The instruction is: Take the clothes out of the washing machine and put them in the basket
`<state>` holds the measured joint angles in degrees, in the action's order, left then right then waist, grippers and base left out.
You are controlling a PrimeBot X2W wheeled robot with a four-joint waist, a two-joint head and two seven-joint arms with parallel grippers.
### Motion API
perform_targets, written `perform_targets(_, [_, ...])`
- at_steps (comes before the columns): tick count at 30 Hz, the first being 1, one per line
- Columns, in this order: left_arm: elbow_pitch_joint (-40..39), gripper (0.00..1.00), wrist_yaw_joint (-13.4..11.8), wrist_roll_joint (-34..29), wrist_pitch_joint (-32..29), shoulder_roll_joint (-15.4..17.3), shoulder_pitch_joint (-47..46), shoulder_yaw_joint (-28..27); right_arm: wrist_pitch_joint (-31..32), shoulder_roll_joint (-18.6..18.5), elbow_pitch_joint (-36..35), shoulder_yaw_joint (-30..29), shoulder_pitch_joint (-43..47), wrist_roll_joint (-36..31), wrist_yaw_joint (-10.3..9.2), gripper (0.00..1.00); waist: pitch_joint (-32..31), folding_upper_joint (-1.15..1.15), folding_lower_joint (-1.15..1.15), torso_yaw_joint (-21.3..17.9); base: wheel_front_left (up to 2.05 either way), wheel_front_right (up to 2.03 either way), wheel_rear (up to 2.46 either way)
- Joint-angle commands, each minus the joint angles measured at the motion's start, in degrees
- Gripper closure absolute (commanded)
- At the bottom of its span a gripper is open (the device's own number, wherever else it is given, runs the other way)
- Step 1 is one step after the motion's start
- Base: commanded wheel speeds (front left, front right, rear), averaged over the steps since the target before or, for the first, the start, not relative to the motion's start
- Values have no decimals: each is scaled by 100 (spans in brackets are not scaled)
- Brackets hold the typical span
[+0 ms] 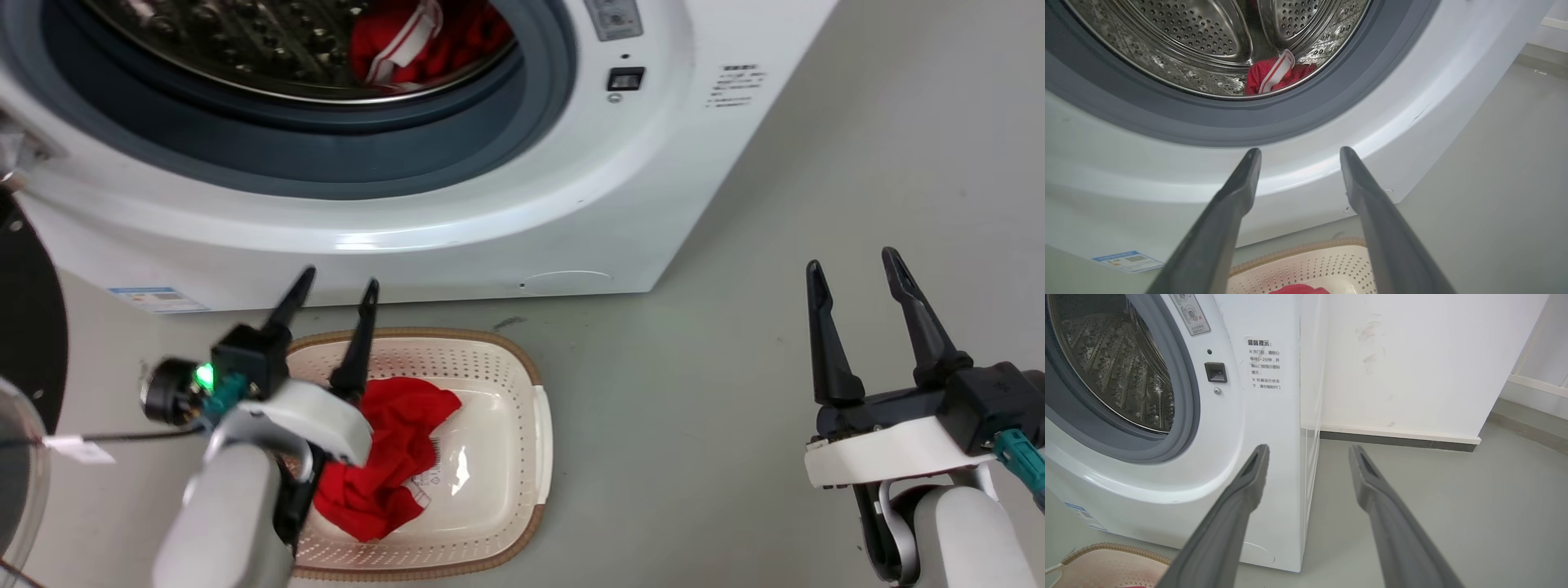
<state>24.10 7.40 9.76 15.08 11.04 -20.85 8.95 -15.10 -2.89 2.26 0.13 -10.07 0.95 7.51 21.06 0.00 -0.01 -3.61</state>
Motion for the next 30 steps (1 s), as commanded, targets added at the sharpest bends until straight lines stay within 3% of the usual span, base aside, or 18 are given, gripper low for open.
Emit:
perform_targets(1, [-11, 0, 4, 54, 14, 132, -248, 52, -10, 2, 8, 14, 69, 46, -4, 0, 30, 0, 1, -137, 0, 0, 0])
perform_targets(6, [268, 0, 3, 297, -104, 583, -953, 232, -10, 2, -33, 74, 9, 191, -4, 0, 287, 0, 1, -470, 0, 0, 0])
perform_targets(12, [562, 0, 4, 702, -896, 1122, -2257, 498, -11, 4, -119, 109, -116, 393, -4, 0, 837, 0, 1, -891, 0, 0, 0])
perform_targets(20, [1064, 0, 4, 1116, -2996, 2017, -4321, 979, -11, 5, -292, 291, -301, 766, -4, 0, 1793, 0, 1, -1506, 0, 0, 0])
perform_targets(30, [2024, 0, -10, 1429, -5115, 2598, -6445, 1195, -10, 8, -426, 695, -436, 1279, -5, 0, 2533, 0, 1, -2242, 0, 0, 0])
